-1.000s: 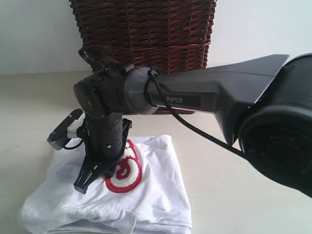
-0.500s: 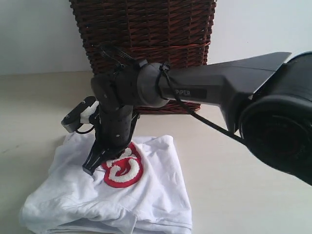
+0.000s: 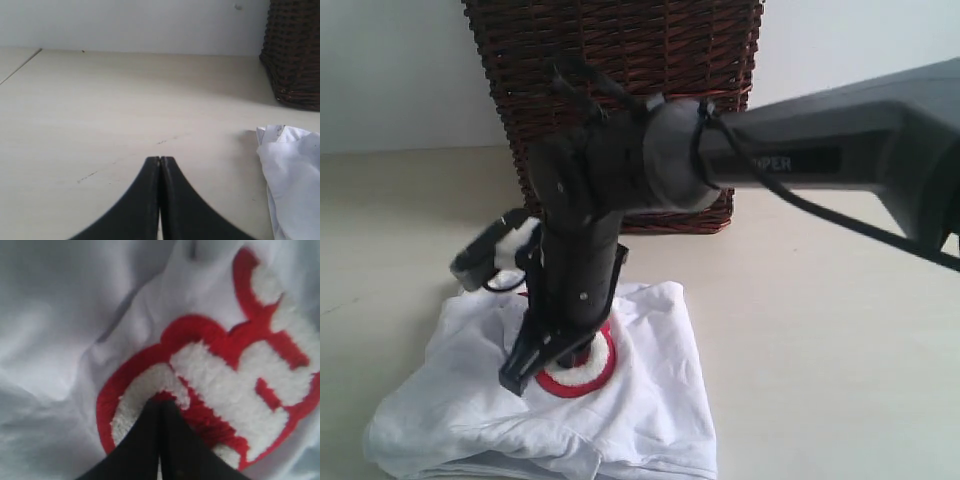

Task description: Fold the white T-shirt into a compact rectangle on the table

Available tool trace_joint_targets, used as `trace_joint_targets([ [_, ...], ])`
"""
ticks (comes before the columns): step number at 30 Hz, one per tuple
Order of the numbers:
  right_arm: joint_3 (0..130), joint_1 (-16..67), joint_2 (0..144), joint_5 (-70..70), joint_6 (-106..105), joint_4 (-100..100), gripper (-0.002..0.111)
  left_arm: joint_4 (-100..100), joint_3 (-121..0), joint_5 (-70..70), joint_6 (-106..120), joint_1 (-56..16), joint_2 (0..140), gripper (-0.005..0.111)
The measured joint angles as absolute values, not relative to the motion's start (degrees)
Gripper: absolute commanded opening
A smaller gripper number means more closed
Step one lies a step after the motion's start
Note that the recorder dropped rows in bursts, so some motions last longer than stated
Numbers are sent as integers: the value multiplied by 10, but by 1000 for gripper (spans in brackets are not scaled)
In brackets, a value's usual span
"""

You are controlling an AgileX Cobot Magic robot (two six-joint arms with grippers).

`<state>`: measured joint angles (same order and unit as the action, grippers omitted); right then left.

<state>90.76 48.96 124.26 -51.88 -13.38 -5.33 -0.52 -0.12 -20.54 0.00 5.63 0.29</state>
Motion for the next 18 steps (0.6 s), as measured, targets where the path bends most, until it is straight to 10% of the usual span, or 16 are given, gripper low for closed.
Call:
trace_joint_targets([
  [18,827,559,1119,-490,-171,-96,0,-5,-1,-205,0,56,3,0],
])
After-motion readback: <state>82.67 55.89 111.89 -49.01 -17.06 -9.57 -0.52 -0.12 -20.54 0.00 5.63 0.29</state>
